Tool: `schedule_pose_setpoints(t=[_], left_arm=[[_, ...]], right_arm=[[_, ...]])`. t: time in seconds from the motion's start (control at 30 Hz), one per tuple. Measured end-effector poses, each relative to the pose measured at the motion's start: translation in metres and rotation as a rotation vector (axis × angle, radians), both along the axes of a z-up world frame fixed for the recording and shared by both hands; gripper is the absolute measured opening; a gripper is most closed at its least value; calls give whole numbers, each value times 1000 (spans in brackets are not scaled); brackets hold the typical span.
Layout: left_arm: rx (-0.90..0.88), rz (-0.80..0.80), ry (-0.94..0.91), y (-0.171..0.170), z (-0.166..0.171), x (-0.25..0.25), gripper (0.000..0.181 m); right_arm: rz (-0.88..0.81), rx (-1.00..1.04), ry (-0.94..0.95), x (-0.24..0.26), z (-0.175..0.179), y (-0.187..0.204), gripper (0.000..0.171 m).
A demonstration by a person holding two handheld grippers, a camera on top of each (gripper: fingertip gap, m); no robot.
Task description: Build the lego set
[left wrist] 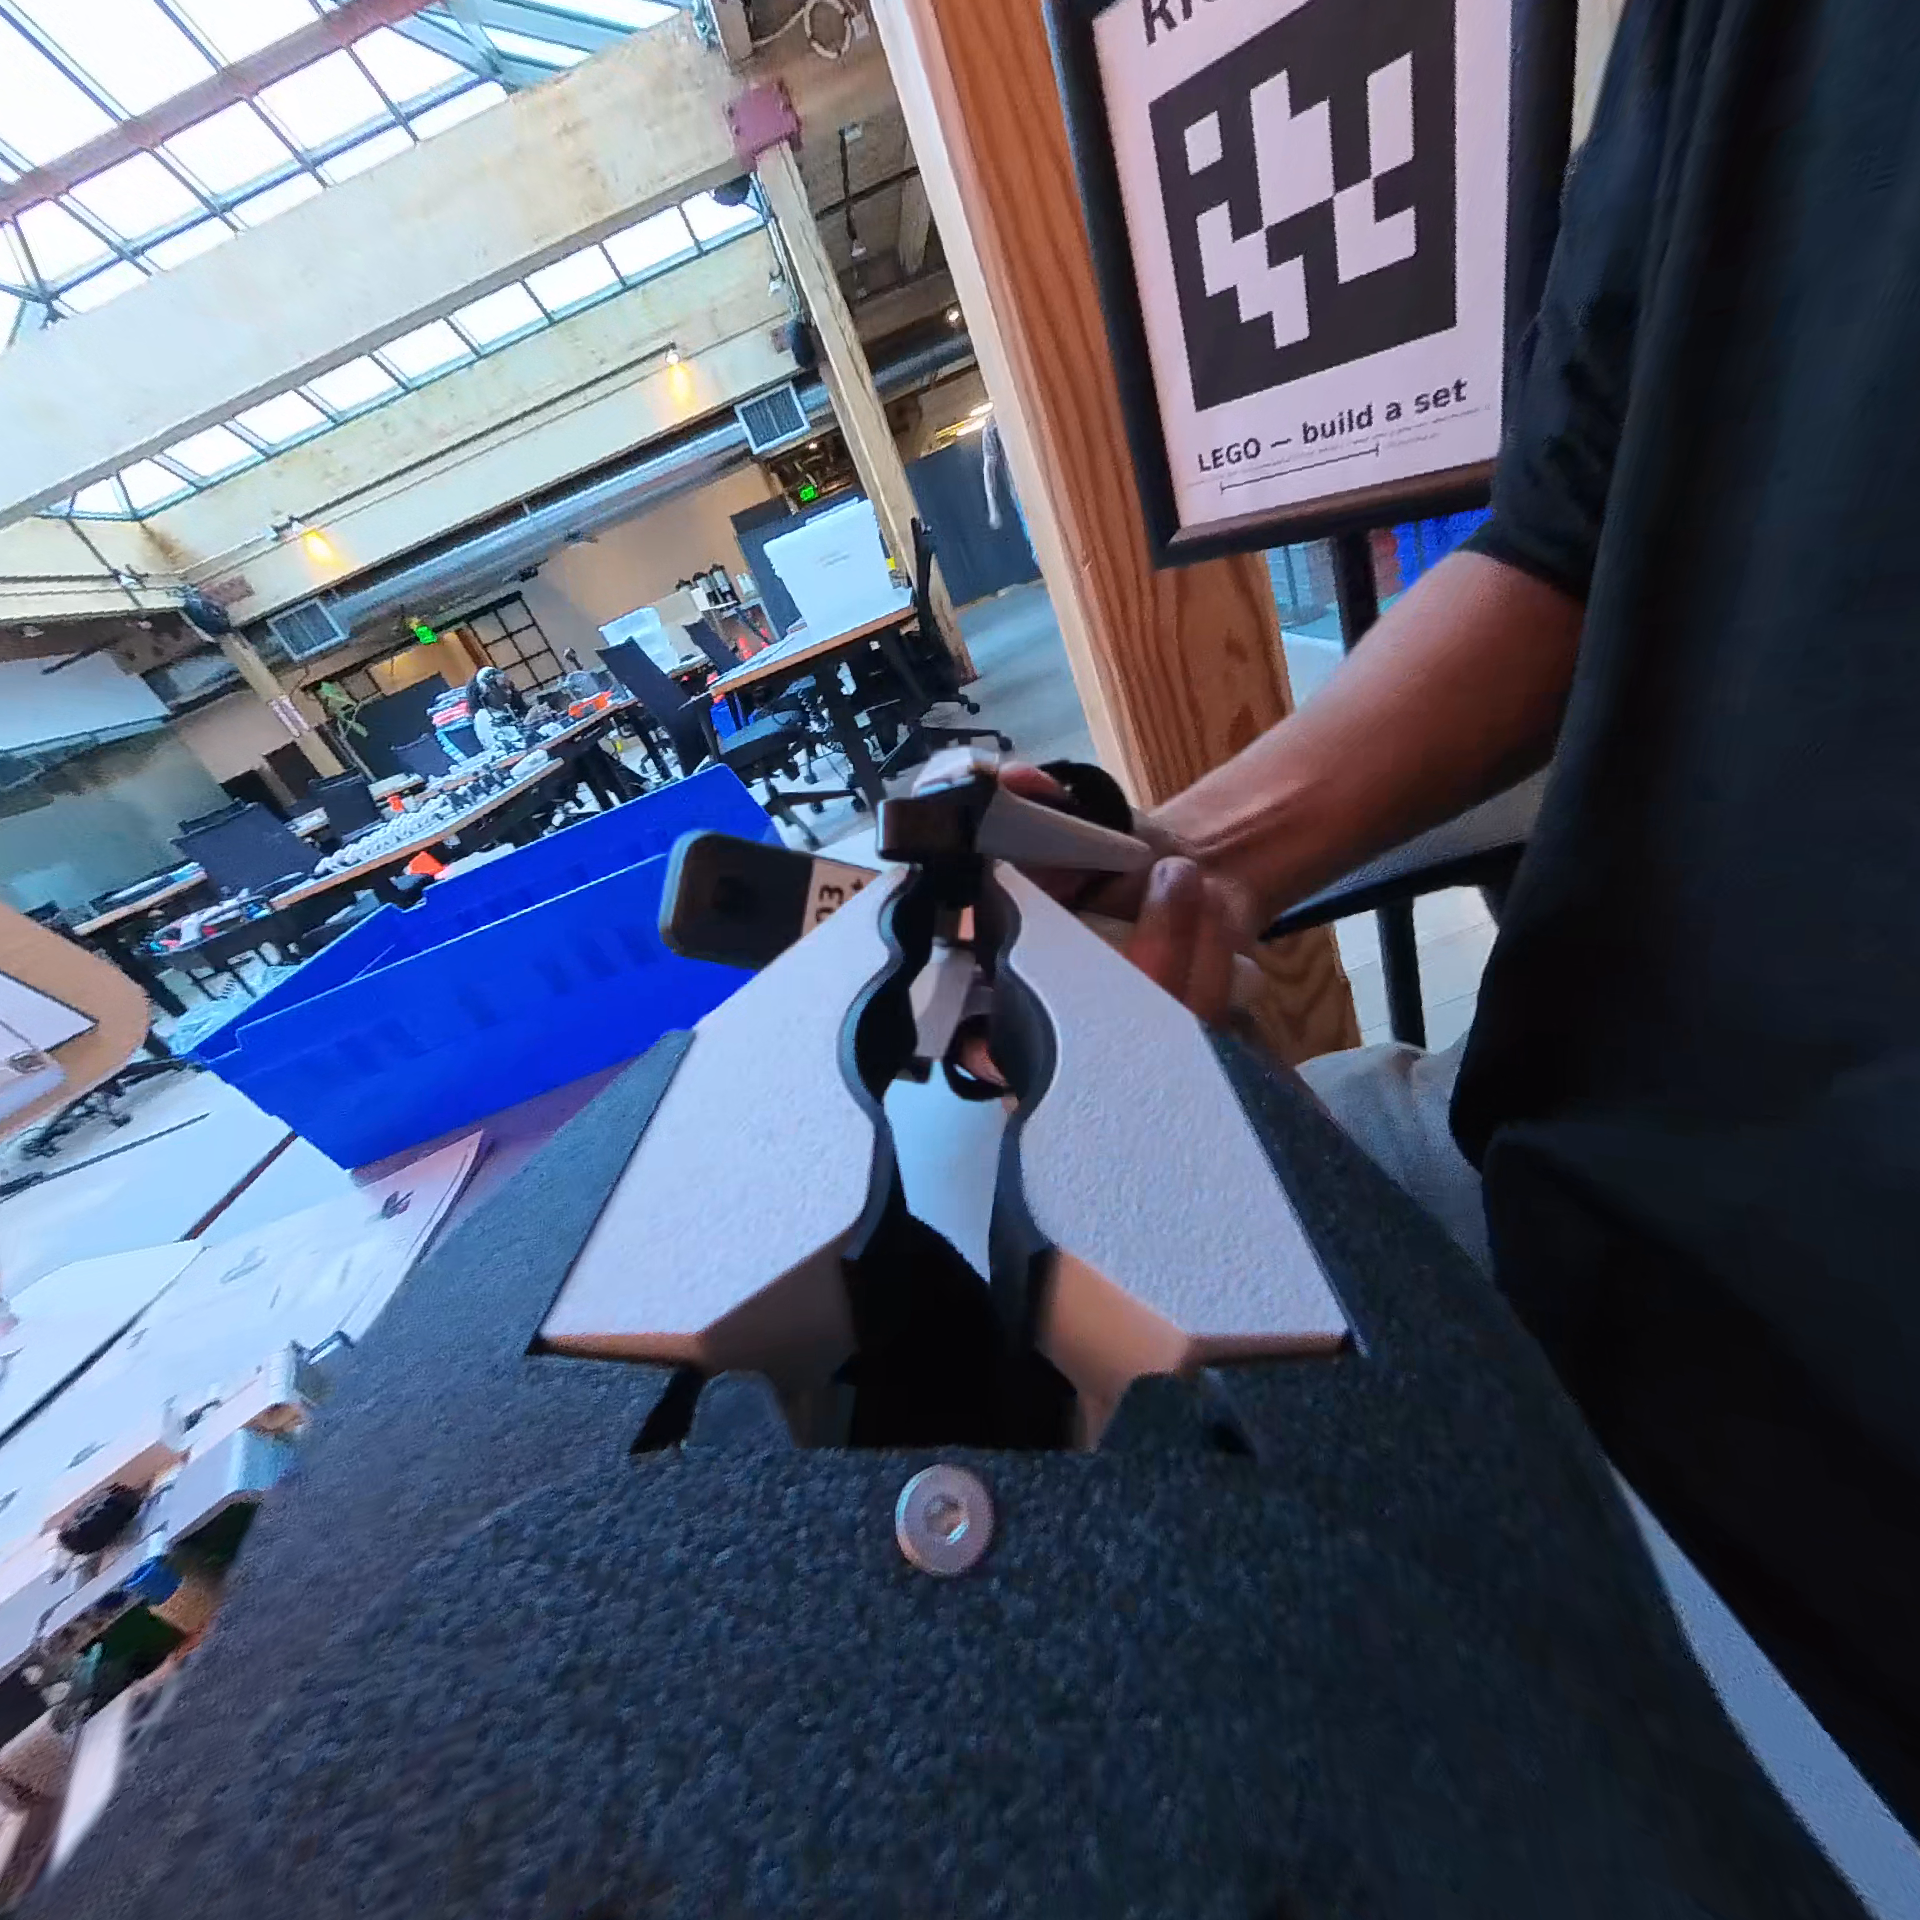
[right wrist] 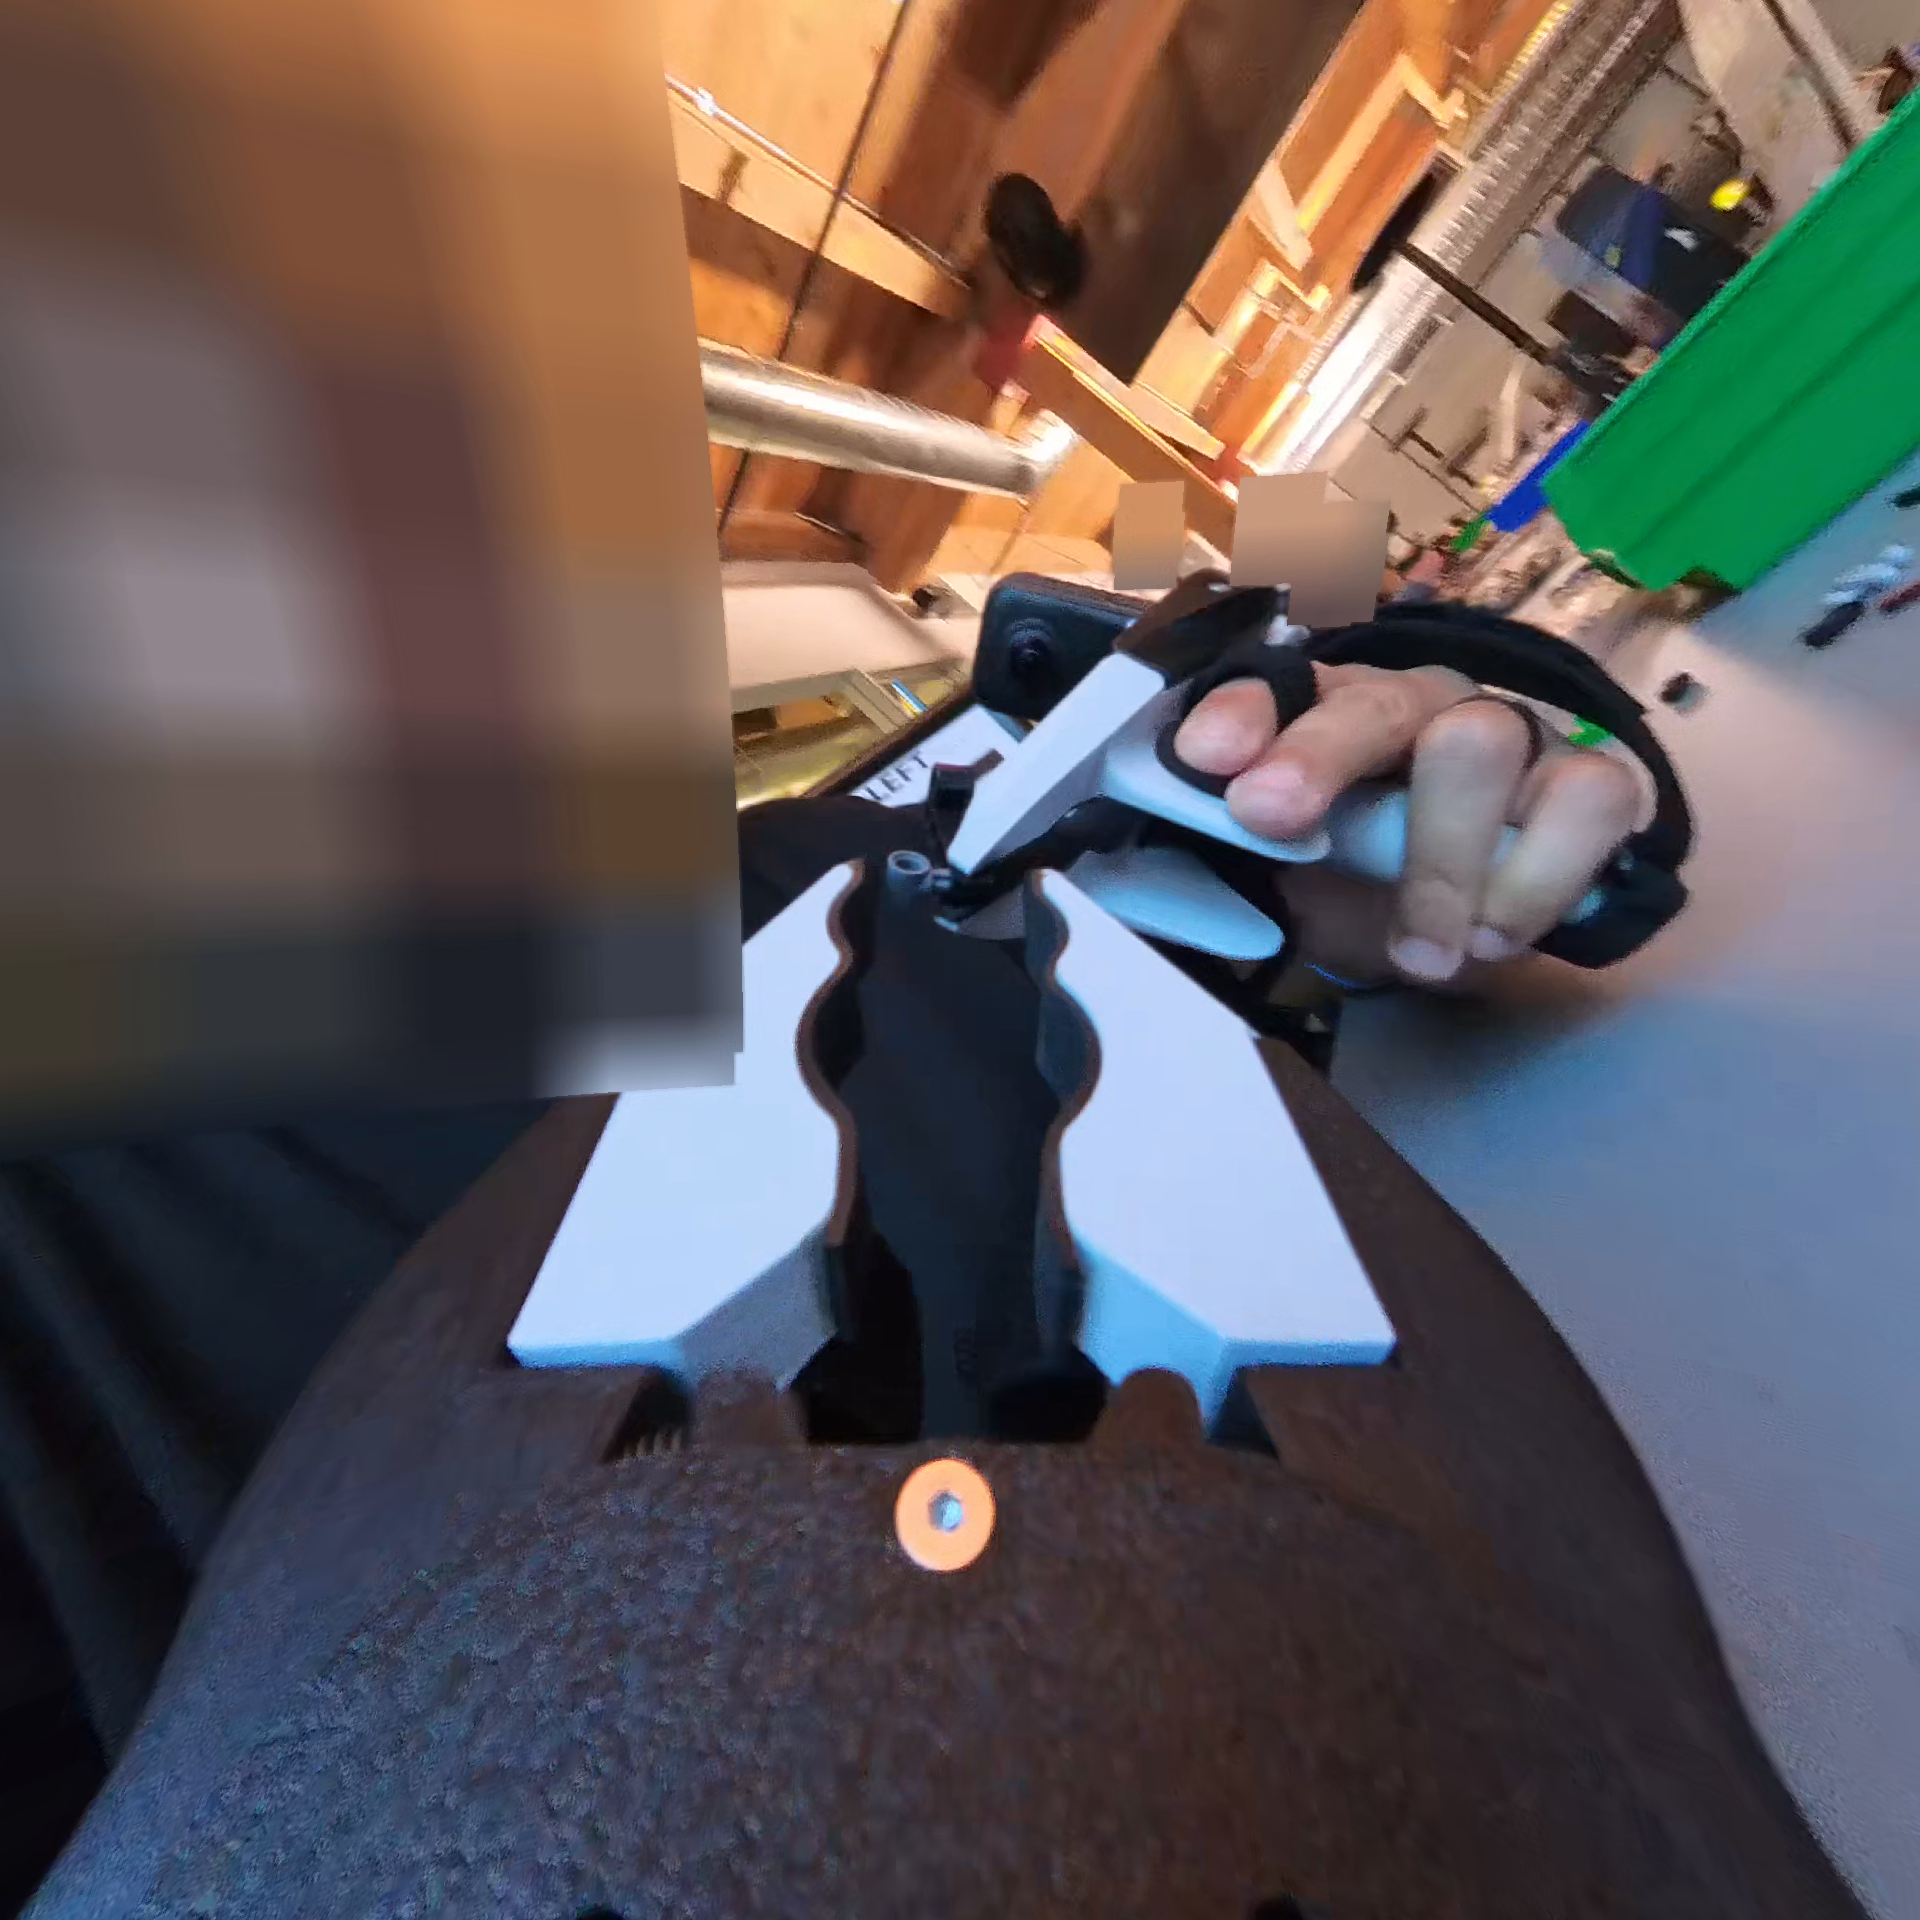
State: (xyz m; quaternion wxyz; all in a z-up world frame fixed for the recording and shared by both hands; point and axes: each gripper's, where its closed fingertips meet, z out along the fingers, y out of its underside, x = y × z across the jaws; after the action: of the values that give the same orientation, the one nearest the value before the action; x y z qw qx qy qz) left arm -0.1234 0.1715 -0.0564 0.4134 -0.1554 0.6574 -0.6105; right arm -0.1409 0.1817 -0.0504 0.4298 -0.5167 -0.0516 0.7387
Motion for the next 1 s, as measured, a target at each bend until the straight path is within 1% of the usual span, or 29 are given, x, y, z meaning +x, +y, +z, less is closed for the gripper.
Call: schedule_pose_setpoints(t=[0.1,0.33,0.6,0.67,0.77,0.83,0.87,0.9,0.93,1.0], left_arm=[[10,8,-12,0,0,0,5],[53,25,-28,-1,-2,0,5],[26,11,-34,-4,2,-3,5],[10,6,-34,-4,4,-3,5],[0,6,-23,-4,5,-4,5],[-15,12,12,1,2,0,5],[-27,8,28,3,2,0,5],[-46,2,41,6,4,0,5],[-72,-3,64,9,6,0,5],[-127,-9,116,17,8,3,5]], right_arm=[[3,16,70,-2,4,2,25],[16,-11,100,-2,3,-2,22],[27,7,142,-5,5,-4,15],[27,15,154,-6,6,-4,16],[70,-7,190,-4,7,-3,19],[36,-24,150,-1,5,3,21],[10,-34,98,1,1,6,21],[-23,-46,29,3,-3,9,31],[-63,-46,-44,9,-7,11,35],[-180,-42,-206,26,-12,14,36]])
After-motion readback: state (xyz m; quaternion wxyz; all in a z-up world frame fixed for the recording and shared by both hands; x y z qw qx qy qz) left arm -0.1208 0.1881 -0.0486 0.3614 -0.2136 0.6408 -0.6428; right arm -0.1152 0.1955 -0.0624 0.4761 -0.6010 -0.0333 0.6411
